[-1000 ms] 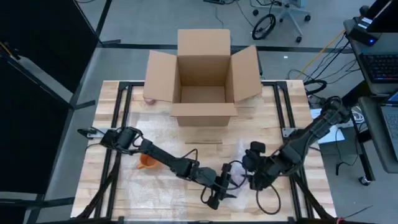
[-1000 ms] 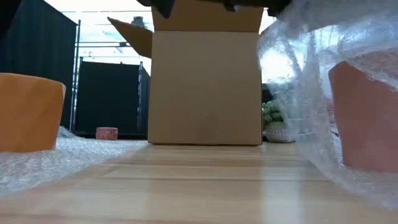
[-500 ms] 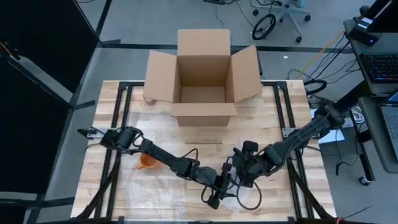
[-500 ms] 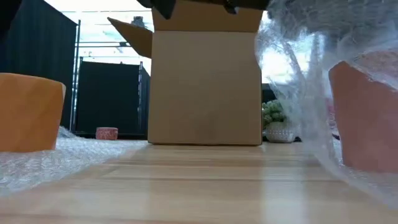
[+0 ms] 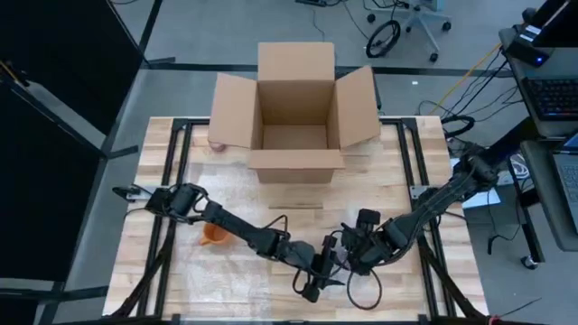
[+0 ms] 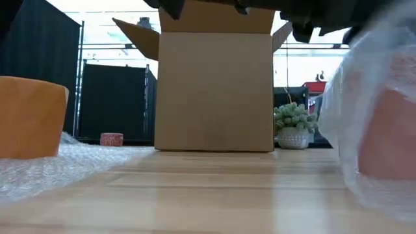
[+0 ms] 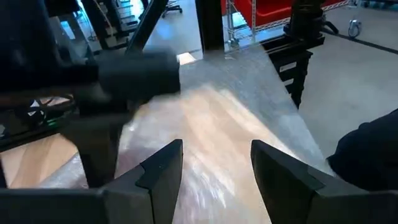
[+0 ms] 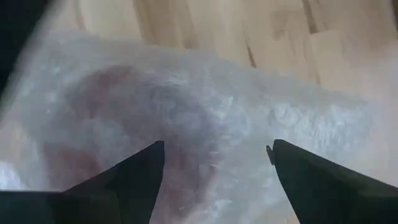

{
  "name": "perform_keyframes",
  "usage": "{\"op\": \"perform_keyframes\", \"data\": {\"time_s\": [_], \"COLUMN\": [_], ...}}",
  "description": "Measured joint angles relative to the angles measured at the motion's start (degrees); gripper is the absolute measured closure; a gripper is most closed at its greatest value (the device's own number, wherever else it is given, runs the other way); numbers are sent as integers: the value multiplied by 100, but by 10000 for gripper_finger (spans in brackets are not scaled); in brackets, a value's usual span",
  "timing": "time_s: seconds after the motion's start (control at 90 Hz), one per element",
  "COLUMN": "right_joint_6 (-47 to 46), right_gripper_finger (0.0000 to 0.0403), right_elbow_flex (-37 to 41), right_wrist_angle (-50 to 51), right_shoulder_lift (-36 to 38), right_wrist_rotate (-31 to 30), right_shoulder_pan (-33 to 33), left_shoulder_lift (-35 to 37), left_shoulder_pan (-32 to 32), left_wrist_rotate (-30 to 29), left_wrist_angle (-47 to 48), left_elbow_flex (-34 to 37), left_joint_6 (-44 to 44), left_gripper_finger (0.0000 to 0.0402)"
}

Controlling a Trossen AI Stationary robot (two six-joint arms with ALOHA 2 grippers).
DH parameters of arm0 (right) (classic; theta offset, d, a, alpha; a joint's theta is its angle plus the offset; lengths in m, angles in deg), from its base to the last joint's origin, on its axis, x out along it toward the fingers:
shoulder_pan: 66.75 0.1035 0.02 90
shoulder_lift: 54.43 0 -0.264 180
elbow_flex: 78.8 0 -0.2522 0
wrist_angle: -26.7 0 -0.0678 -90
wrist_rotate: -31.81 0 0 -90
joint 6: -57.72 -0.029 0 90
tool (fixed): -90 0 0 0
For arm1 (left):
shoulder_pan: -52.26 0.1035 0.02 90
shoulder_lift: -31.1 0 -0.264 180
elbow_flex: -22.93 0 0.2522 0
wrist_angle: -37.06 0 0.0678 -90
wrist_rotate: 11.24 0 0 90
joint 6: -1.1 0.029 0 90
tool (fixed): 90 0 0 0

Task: Wrap mug
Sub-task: Wrap the pink cup with bubble wrap

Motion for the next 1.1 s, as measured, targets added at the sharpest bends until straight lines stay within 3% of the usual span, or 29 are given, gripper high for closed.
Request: {"op": "perform_keyframes", "data": {"time_s": [0.278, 0.622, 0.833, 0.956, 1.1], "right_joint_6": [-185, -385, -345, -343, -371], "right_gripper_finger": [122, 122, 122, 122, 122], "right_elbow_flex": [524, 1028, 1038, 1042, 1049], "right_wrist_angle": [-938, -1525, -1569, -1569, -1556], "right_shoulder_lift": [11, 31, 22, 20, 17], "right_wrist_rotate": [11, 23, 33, 41, 40], "right_shoulder_pan": [44, 28, 29, 31, 28], "left_shoulder_lift": [7, 266, 715, 818, 855], "left_shoulder_pan": [28, 136, 144, 166, 336], "left_wrist_rotate": [1, -61, -639, -1132, -1154], "left_wrist_angle": [82, 1170, 2284, 2191, 2340], "left_elbow_flex": [0, 2, 2, 0, -175], "left_joint_6": [-240, -204, -72, -246, -390], "left_gripper_finger": [223, 223, 223, 223, 224]}}
